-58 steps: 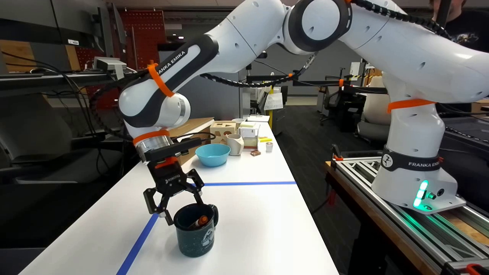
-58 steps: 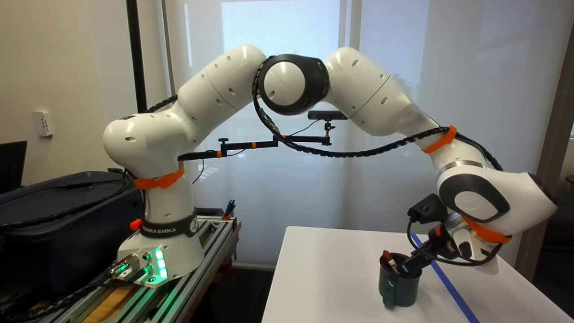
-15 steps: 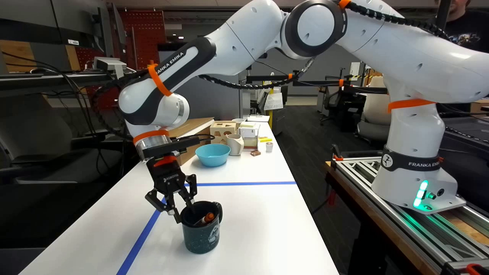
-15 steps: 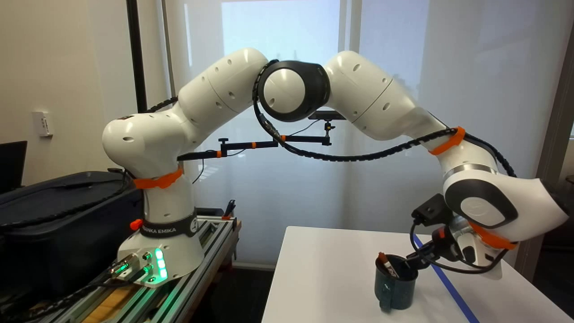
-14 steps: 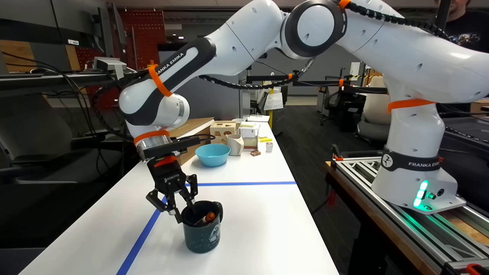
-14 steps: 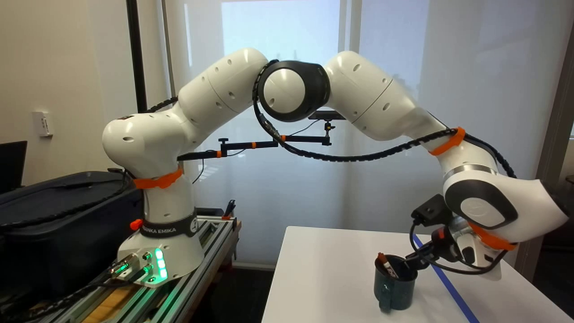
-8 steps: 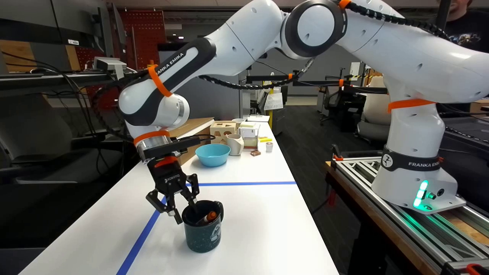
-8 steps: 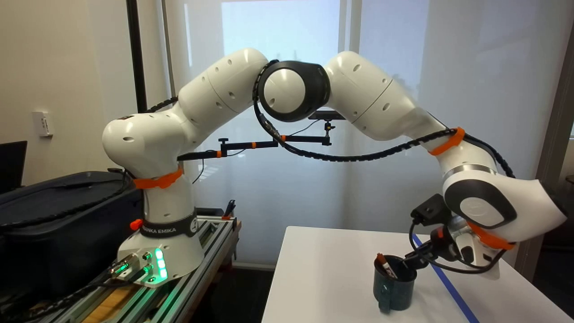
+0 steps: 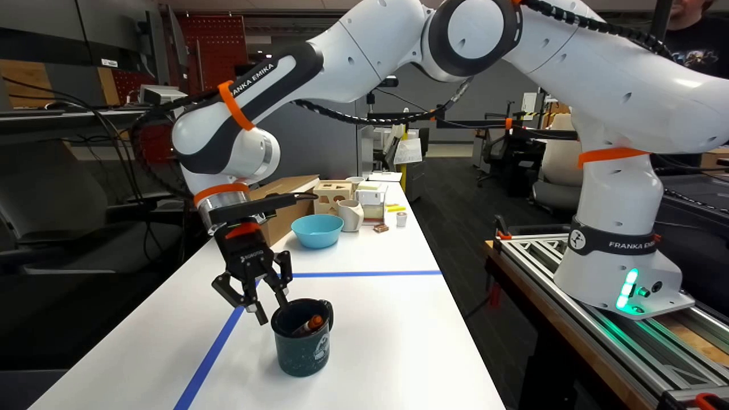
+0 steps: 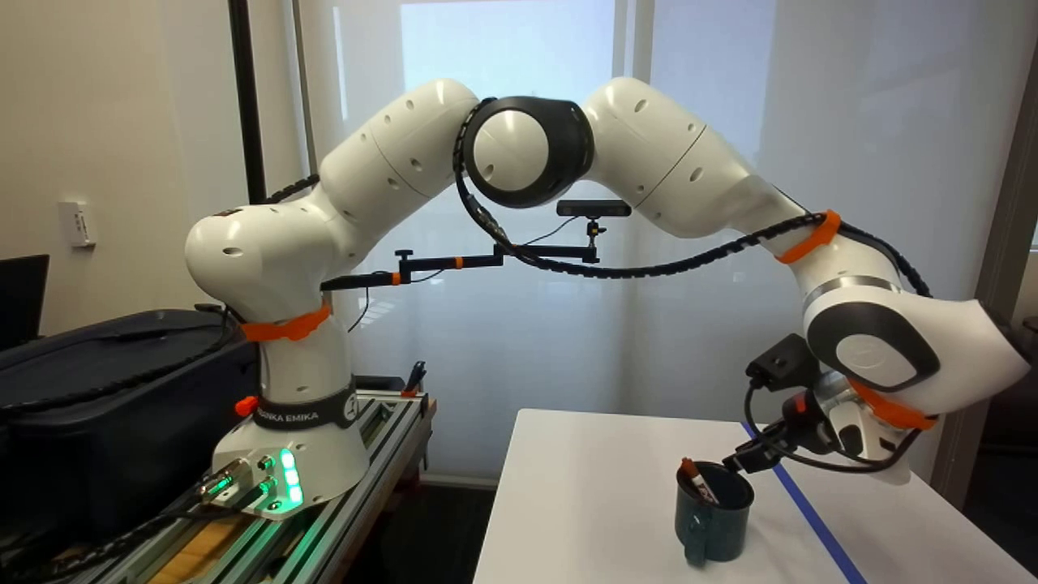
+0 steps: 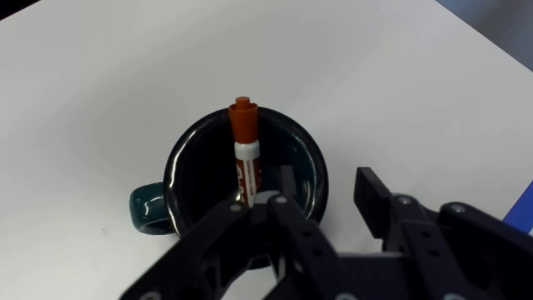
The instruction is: Remove the red marker from the green mug.
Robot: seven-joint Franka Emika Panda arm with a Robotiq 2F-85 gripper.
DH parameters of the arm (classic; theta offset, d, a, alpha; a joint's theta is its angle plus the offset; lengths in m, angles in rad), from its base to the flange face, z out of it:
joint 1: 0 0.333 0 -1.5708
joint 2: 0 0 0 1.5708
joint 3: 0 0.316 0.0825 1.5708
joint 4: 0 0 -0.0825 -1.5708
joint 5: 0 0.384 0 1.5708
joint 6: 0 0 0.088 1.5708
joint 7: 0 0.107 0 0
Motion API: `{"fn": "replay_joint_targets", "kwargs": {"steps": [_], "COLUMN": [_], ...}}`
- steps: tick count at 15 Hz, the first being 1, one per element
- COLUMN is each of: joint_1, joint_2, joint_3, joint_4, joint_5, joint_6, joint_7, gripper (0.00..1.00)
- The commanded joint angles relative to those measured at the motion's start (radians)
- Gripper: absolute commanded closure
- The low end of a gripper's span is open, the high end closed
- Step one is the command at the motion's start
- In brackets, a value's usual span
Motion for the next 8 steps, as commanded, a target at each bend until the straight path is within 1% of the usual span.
{"fn": "replay_joint_targets", "kwargs": {"steps": [1,2,3,4,5,6,7,8], "joint_1": [0.000,0.000,0.001,0.002,0.001,0.001,0.001,0.002], "joint_2": [-0.089,-0.103,-0.112,-0.116,-0.119,-0.121,-0.120,-0.114], "joint_3": [-0.019,-0.026,-0.032,-0.040,-0.045,-0.050,-0.054,-0.058], "joint_4": [-0.090,-0.106,-0.118,-0.129,-0.135,-0.143,-0.147,-0.145], "joint_5": [0.009,0.003,-0.001,-0.003,-0.003,-0.002,-0.005,-0.008], "joint_6": [-0.031,-0.044,-0.056,-0.063,-0.073,-0.076,-0.089,-0.099], "joint_7": [0.002,0.002,0.000,0.002,-0.001,0.000,-0.003,-0.005], "gripper": [0.57,0.60,0.56,0.57,0.50,0.51,0.45,0.45]}}
